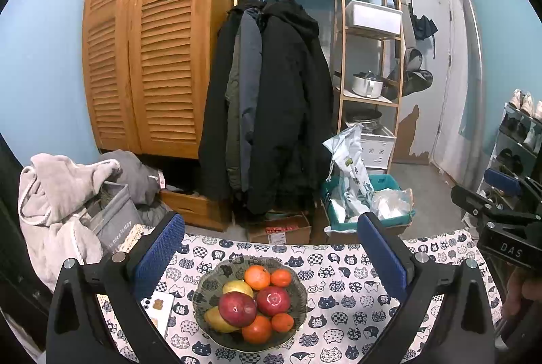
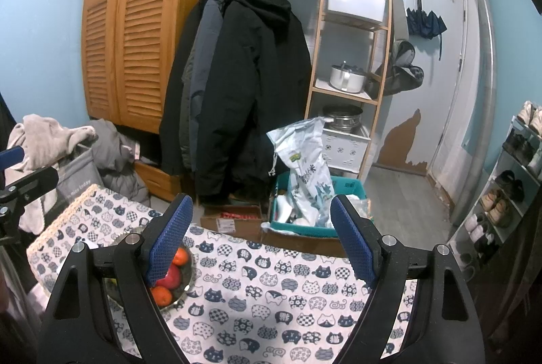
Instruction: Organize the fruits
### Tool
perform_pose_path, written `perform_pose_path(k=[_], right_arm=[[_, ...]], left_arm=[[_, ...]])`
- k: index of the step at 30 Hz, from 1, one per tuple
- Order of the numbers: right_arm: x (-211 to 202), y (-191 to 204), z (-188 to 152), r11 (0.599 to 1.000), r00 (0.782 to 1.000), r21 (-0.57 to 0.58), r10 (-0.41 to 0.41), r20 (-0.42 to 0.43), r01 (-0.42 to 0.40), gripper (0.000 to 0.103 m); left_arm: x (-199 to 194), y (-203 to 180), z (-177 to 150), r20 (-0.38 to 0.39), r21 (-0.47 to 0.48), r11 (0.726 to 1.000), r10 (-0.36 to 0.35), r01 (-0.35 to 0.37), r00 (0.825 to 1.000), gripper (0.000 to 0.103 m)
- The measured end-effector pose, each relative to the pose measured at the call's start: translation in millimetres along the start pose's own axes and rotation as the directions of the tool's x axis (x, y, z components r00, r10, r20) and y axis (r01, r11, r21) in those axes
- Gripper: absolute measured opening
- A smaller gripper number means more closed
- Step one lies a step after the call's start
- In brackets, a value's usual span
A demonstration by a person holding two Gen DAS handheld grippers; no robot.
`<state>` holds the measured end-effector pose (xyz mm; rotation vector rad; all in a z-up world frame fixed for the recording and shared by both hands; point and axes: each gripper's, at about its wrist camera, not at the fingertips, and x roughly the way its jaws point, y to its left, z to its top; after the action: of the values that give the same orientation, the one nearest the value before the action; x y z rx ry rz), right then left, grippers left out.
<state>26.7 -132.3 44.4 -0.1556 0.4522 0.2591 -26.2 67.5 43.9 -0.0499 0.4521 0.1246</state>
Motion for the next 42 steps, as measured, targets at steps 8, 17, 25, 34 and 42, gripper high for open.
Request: perform_pose_path(k=[8, 17, 25, 34, 42], right_arm=[[0, 0, 0, 1.0, 1.0, 0.001, 0.0, 0.0, 0.0, 0.082], [0, -1, 0, 1.0, 1.0, -0.001, 0.0, 0.001, 0.0, 0.082], [0, -2, 0, 1.0, 1.0, 0.0, -0.001, 0.002, 0.001, 0.082], [0, -2, 0, 1.0, 1.0, -0.001, -0.002, 0.002, 0.002, 0.082], [0, -3, 1, 1.0, 1.0, -0.001, -0.001, 0.003, 0.001, 0.082]], left_arm=[[-4, -1, 0, -0.001, -0.019, 1.0, 0.018, -0.018, 1.0, 0.103], [-10, -5, 1, 0.015, -0.02, 0.999, 0.05, -0.049, 0.999, 0.103], [-11, -5, 2, 0.014, -0.026, 0.999, 0.035, -0.035, 0.999, 0.103], [-10, -2, 3, 0.004, -0.038, 0.999, 0.03, -0.03, 1.0, 0.103], [-9, -2, 3, 0.004, -0.039, 0.999, 0.032, -0.032, 0.999, 0.103]])
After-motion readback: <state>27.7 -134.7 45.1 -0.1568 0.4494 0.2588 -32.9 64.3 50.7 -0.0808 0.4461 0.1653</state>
